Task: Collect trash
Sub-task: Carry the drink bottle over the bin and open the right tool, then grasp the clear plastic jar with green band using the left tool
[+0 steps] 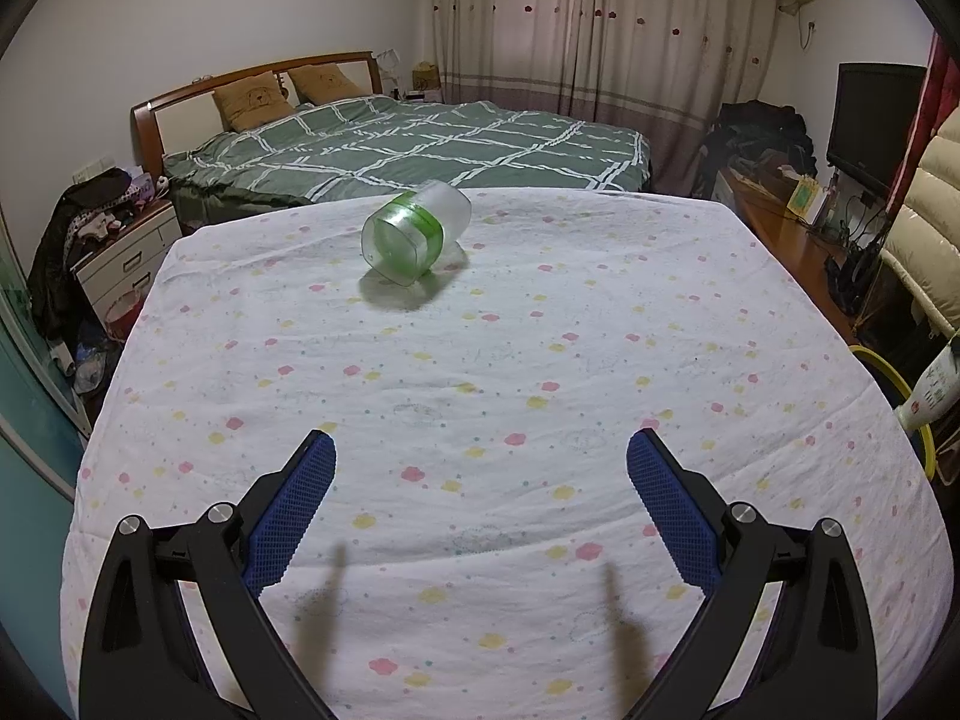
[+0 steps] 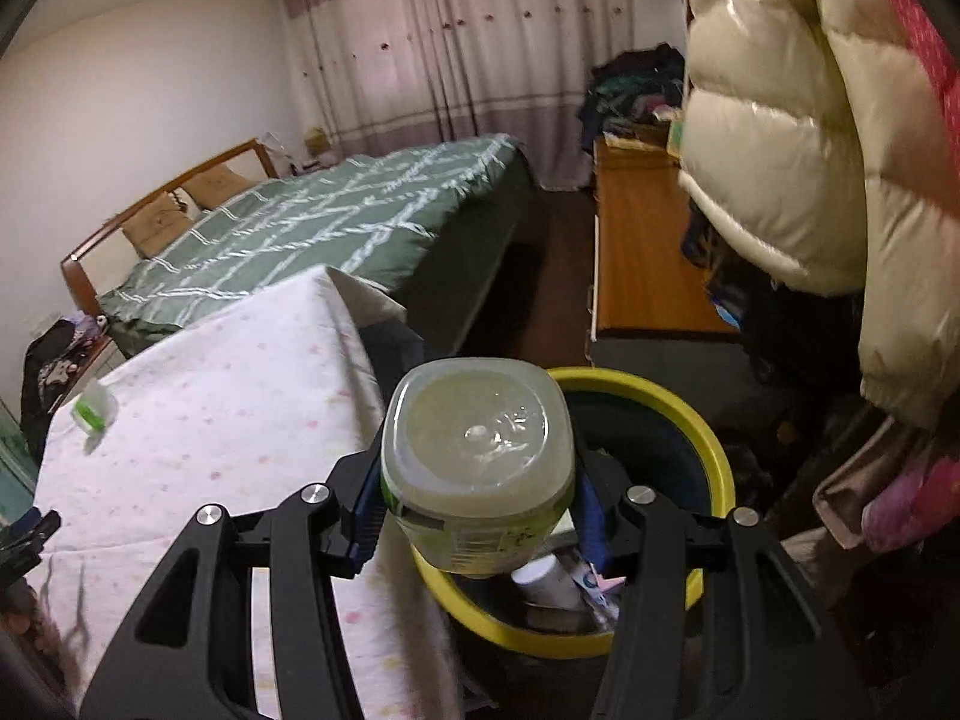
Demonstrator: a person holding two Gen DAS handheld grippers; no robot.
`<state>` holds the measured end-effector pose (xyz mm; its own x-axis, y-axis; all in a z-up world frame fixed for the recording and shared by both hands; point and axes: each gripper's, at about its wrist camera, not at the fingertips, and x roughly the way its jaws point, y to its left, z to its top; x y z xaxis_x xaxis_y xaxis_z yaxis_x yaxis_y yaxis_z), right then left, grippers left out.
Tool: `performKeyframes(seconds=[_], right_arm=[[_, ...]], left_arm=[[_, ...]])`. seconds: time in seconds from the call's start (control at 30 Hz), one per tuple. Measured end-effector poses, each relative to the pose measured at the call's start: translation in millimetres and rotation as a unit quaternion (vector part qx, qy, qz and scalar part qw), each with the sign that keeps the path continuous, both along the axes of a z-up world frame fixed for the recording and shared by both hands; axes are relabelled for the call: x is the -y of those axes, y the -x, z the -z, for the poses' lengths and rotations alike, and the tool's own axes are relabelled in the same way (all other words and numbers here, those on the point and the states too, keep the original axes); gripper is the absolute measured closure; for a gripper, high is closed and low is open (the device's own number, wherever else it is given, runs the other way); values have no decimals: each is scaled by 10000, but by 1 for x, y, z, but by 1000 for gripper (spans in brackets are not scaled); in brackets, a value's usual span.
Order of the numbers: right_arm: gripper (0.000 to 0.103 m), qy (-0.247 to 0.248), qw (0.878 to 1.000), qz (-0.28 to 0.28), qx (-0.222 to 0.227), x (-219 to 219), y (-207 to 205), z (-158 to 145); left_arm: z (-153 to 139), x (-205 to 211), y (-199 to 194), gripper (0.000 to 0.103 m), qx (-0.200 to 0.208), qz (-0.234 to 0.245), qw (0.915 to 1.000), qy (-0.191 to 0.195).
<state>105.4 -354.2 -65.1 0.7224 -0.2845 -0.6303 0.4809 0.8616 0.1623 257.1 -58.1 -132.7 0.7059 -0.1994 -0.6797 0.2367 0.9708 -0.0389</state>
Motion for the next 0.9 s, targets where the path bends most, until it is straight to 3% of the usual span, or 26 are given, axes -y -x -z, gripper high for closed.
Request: performKeyframes(seconds=[0.2, 0.6, 0.7, 0.9], right_arm=[[48, -95, 9996, 141, -245, 11, -7, 20], [40, 129, 9994, 320, -89, 5, -1, 13], [40, 83, 9997, 227, -3, 1, -5, 13], [40, 67, 10000, 32, 55, -6, -13, 14]], left_arm=[[1, 1, 0, 7, 10, 26, 10000, -22], [1, 7, -4, 7, -180, 127, 9996, -180], [-6, 6, -19, 7, -416, 164, 9988, -190], [-23, -3, -74, 7, -487, 184, 9985, -153]])
